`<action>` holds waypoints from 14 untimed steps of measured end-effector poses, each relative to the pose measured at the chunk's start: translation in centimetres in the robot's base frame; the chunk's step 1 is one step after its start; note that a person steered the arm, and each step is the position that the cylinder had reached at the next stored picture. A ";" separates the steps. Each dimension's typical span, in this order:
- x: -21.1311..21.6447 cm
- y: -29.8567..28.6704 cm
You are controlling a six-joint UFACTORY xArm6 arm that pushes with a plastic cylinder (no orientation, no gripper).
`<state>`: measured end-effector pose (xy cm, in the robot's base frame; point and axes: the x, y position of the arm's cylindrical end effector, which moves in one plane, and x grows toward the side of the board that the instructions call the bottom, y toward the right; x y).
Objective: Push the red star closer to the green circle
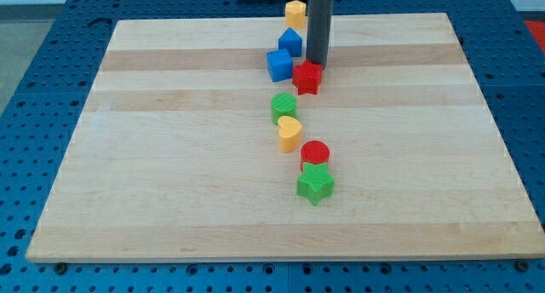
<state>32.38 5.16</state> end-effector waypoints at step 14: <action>7.6 -2.0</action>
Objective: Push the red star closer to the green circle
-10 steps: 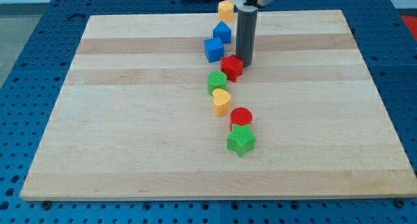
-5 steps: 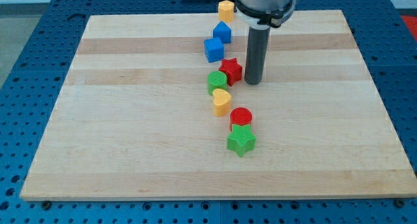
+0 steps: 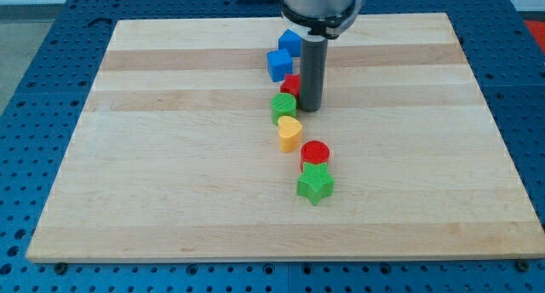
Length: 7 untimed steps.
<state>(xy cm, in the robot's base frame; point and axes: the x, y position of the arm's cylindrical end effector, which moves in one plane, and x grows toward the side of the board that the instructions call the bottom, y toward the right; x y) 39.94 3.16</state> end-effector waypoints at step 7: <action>-7.6 0.7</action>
<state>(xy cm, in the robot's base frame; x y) 32.31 3.89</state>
